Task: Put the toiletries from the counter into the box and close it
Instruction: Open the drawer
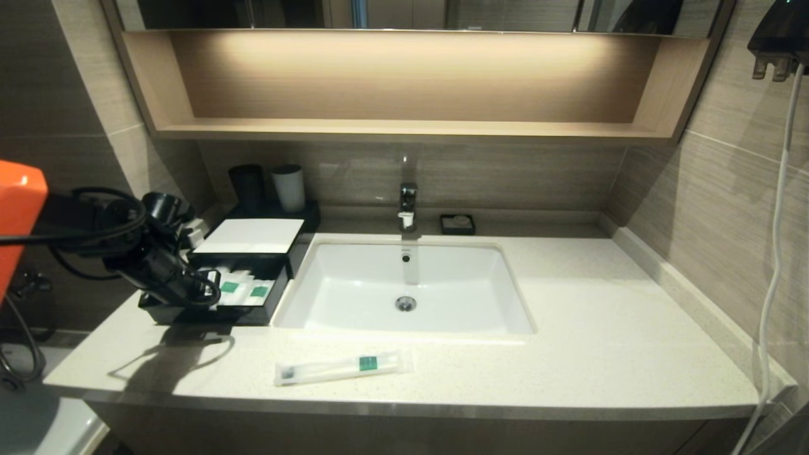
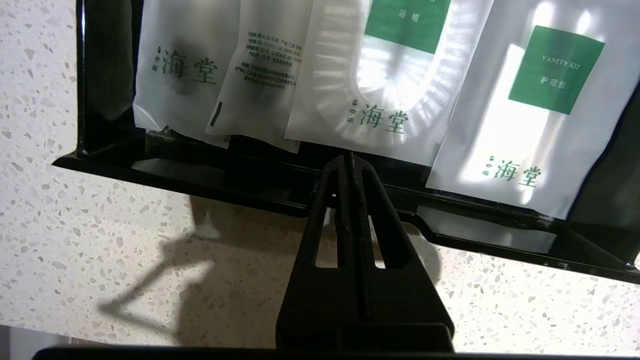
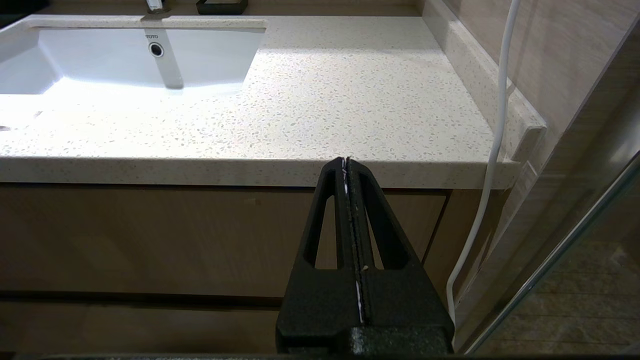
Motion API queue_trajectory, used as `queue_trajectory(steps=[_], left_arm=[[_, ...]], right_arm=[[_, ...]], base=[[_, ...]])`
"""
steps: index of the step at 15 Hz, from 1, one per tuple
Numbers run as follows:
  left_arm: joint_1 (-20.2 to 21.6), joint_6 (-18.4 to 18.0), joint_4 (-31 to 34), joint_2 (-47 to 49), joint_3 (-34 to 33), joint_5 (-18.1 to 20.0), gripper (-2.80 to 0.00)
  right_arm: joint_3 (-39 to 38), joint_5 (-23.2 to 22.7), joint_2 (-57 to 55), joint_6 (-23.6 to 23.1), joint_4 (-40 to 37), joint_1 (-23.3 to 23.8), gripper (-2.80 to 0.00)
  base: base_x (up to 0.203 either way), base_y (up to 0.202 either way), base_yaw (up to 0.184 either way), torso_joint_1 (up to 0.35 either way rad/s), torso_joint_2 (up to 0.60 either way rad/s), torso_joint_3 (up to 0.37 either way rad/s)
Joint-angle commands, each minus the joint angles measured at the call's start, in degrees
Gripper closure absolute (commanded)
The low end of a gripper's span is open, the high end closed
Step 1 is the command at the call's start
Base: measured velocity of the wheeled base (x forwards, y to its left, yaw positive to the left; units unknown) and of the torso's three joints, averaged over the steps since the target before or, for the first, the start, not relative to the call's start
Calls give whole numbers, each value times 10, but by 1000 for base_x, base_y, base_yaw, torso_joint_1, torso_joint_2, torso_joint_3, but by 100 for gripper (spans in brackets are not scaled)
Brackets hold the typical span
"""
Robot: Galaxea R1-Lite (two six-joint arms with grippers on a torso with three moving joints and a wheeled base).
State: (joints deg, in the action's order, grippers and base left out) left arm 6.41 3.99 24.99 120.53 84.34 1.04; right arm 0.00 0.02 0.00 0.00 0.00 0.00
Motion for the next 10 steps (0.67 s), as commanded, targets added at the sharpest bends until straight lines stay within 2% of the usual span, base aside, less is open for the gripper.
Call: queue_trajectory(steps=[1, 10], left_arm=[[0, 1, 1, -8, -8, 0, 0], [0, 0, -7, -24, -63, 1, 0]], right_arm=[[0, 0, 0, 0, 0, -1, 0], [0, 0, 0, 0, 0, 0, 0]], base=[[0, 0, 0, 0, 0, 0], [0, 0, 0, 0, 0, 0]])
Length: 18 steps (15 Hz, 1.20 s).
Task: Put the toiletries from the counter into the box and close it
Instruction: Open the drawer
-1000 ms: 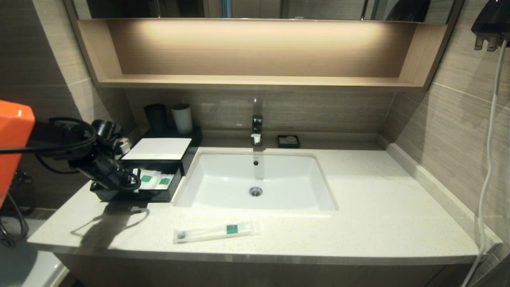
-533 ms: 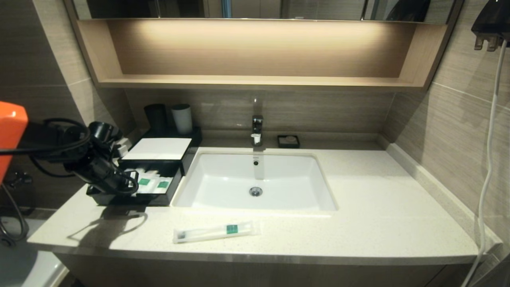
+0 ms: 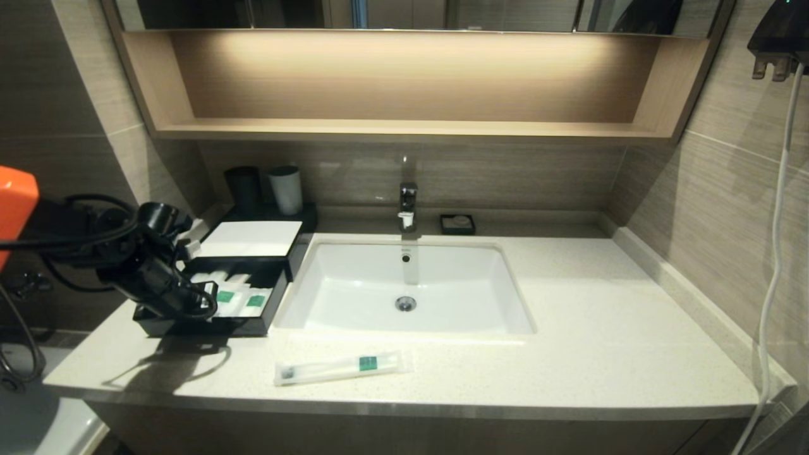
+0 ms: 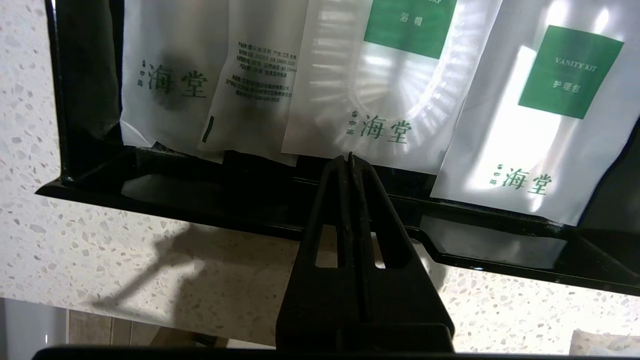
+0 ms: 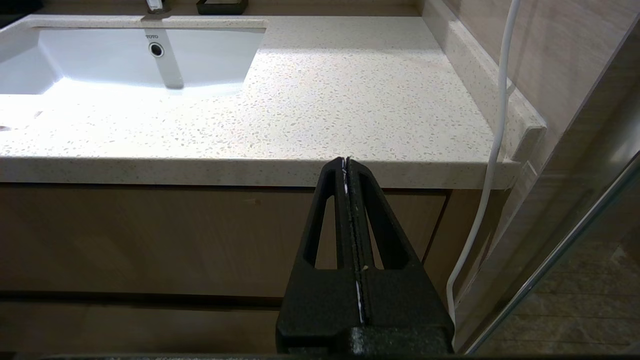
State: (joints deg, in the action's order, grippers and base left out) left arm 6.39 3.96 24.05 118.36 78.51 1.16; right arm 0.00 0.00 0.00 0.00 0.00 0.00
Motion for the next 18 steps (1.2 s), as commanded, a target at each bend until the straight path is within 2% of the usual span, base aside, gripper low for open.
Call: queue_trajectory(steps=[1, 4, 18], left_arm=[[0, 1, 2, -7, -8, 2, 0], [0, 0, 1, -20, -24, 13, 0], [8, 0, 1, -67, -35, 15, 0]], right_arm=[[0, 0, 0, 0, 0, 0, 0], [0, 0, 0, 0, 0, -1, 0], [0, 0, 0, 0, 0, 0, 0]], base=[[0, 0, 0, 0, 0, 0], [0, 0, 0, 0, 0, 0], [0, 0, 0, 0, 0, 0]])
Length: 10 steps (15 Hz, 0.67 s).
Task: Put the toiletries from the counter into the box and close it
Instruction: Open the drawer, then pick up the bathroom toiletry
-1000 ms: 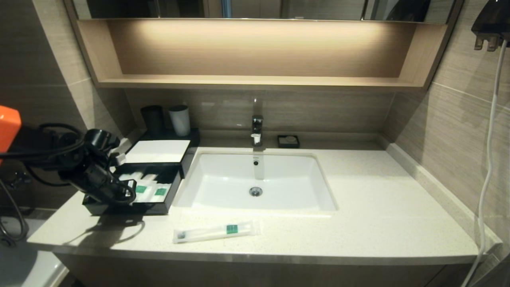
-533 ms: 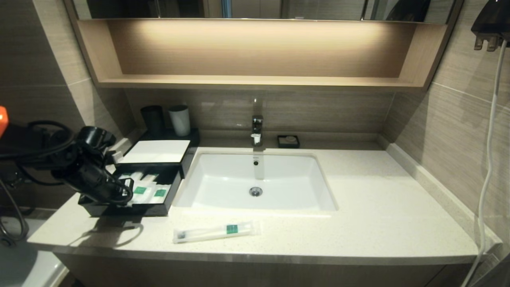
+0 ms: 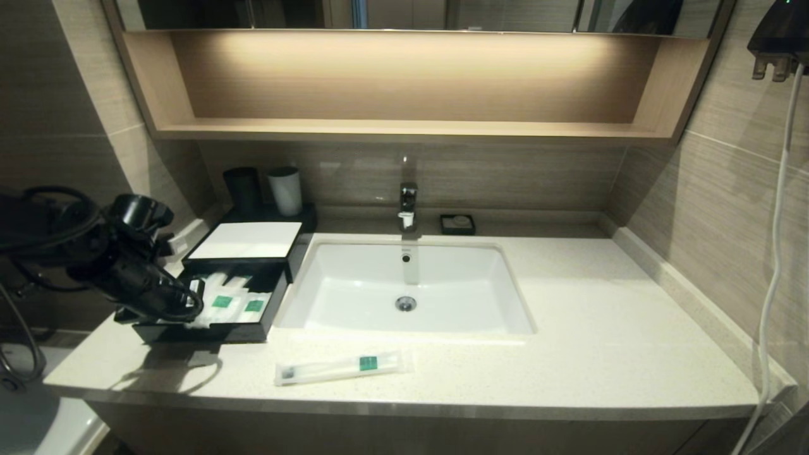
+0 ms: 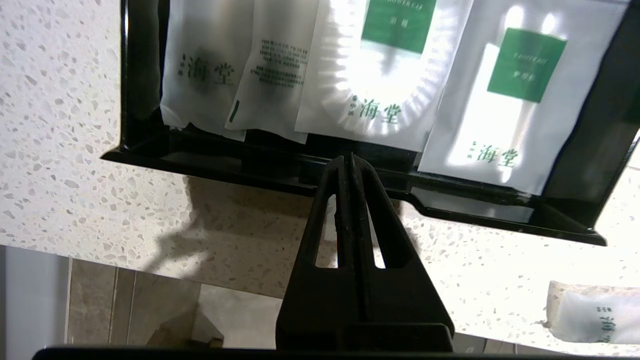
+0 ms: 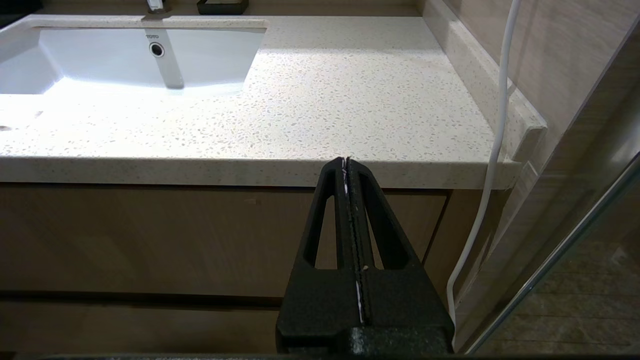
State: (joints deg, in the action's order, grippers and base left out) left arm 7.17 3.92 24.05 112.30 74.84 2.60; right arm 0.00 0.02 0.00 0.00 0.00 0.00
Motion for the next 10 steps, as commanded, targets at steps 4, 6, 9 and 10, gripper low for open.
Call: queue_trajectory(steps=[4, 6, 9, 10], left_arm=[[0, 2, -7, -12, 14, 2, 0], [-2, 3, -6, -38, 14, 5, 0], [-4, -12, -6, -87, 16, 17, 0], [-5, -42, -4, -100, 23, 33, 0]], right_arm=[[0, 0, 0, 0, 0, 0, 0], [0, 0, 0, 0, 0, 0, 0], [0, 0, 0, 0, 0, 0, 0], [0, 0, 0, 0, 0, 0, 0]], base=[[0, 0, 0, 0, 0, 0], [0, 0, 0, 0, 0, 0], [0, 0, 0, 0, 0, 0], [0, 0, 0, 0, 0, 0]])
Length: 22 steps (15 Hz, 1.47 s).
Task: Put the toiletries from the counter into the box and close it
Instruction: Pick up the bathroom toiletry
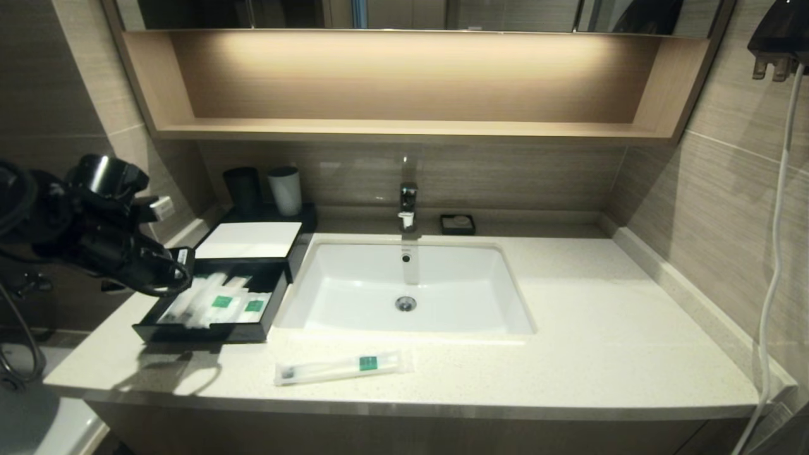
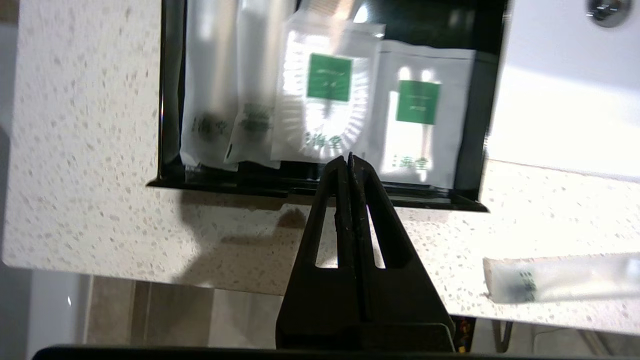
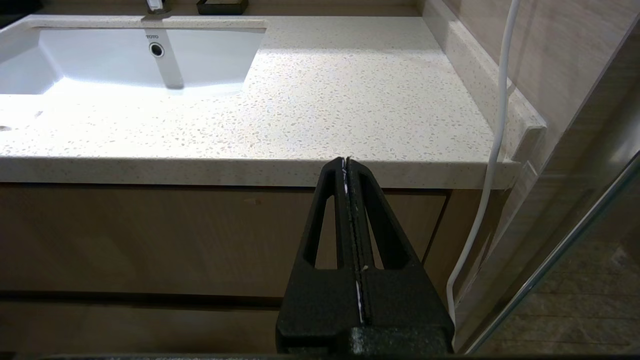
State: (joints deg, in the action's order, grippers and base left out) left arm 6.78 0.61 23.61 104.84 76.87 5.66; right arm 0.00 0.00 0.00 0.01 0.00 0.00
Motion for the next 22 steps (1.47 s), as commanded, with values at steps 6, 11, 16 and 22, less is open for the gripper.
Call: queue_trajectory(steps=[6, 11, 16, 22], left_arm=[[-25, -128, 82, -47, 105, 68, 0], [-82, -237, 109, -28, 131, 79, 0], [-122, -321, 140, -19, 135, 96, 0], [-188, -419, 155, -43, 133, 107, 0]], right_arm=[[0, 0, 0, 0, 0, 0, 0], [0, 0, 0, 0, 0, 0, 0], [0, 0, 0, 0, 0, 0, 0], [0, 0, 0, 0, 0, 0, 0]], base=[[0, 0, 0, 0, 0, 0], [0, 0, 0, 0, 0, 0], [0, 0, 0, 0, 0, 0], [0, 0, 0, 0, 0, 0]])
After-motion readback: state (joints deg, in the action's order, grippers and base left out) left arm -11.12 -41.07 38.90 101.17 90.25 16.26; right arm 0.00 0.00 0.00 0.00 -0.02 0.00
